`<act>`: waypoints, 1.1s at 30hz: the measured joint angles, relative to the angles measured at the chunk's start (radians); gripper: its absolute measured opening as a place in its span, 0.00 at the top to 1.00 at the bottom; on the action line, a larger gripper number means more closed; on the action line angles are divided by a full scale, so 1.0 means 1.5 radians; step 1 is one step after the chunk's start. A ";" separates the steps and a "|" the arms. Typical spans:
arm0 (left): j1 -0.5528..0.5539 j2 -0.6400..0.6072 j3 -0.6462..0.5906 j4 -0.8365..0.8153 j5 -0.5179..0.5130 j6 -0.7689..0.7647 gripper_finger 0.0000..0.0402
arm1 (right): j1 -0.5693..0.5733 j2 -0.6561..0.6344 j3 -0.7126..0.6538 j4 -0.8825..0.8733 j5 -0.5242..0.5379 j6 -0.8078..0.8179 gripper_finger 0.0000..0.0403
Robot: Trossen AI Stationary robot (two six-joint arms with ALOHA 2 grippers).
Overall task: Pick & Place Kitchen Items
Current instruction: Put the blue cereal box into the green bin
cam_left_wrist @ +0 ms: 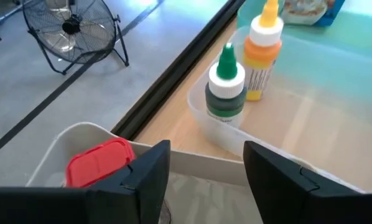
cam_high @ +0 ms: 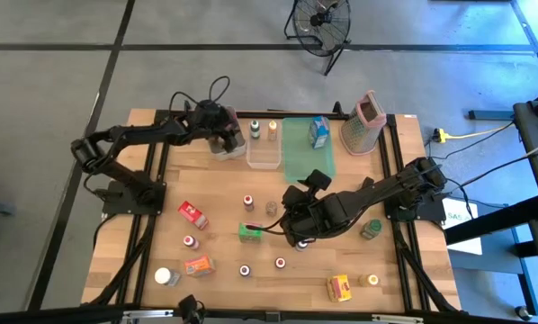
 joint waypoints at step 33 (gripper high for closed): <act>-0.180 -0.586 0.000 -0.282 0.279 -0.104 0.51 | 0.001 0.000 0.000 0.228 -0.036 -0.230 0.14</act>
